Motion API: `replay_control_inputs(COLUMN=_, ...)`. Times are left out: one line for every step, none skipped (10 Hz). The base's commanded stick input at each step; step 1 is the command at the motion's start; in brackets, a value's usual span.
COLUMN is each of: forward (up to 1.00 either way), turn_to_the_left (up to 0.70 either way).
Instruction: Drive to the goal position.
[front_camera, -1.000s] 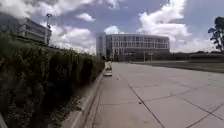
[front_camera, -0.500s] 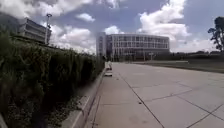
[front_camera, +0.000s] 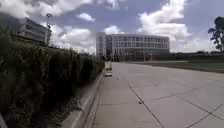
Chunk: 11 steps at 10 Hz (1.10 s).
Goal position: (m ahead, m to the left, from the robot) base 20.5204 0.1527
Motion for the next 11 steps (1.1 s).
replay_control_inputs(forward=0.04, turn_to_the_left=0.0)
replay_control_inputs(forward=0.04, turn_to_the_left=0.0)
replay_control_inputs(forward=0.04, turn_to_the_left=0.0)
replay_control_inputs(forward=0.03, turn_to_the_left=0.0)
replay_control_inputs(forward=0.01, turn_to_the_left=0.0)
replay_control_inputs(forward=0.04, turn_to_the_left=0.0)
replay_control_inputs(forward=0.04, turn_to_the_left=0.0)
replay_control_inputs(forward=0.04, turn_to_the_left=0.0)
replay_control_inputs(forward=0.04, turn_to_the_left=0.0)
replay_control_inputs(forward=0.04, turn_to_the_left=0.0)
replay_control_inputs(forward=0.04, turn_to_the_left=0.0)
